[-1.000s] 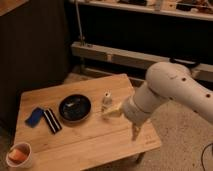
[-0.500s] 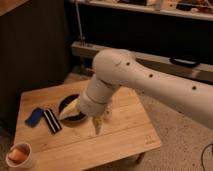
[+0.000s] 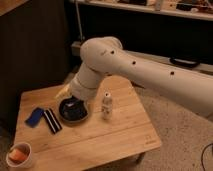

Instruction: Move the arm in a circular motion

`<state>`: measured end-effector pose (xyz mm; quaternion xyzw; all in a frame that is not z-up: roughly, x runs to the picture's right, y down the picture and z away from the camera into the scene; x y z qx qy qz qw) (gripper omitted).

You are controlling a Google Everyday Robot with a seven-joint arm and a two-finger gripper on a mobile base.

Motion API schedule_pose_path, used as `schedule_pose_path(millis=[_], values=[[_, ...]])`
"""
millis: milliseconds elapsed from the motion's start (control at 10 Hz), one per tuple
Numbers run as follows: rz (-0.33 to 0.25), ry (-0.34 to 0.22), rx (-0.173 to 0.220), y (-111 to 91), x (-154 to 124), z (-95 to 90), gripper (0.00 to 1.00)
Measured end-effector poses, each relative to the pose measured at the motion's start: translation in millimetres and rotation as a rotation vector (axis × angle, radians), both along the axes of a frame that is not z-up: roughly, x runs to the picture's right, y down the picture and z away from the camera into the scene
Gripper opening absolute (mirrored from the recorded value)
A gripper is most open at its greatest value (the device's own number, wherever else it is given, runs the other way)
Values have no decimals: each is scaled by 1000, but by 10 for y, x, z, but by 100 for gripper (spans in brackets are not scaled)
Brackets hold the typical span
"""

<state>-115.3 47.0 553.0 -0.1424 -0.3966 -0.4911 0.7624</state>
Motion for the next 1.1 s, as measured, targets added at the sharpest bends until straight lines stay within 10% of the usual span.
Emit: schedule_pose_path(millis=[600,1100], values=[[81,104,34,-1003,629,862,80],[234,307,-32,-1507,1729,1668,80]])
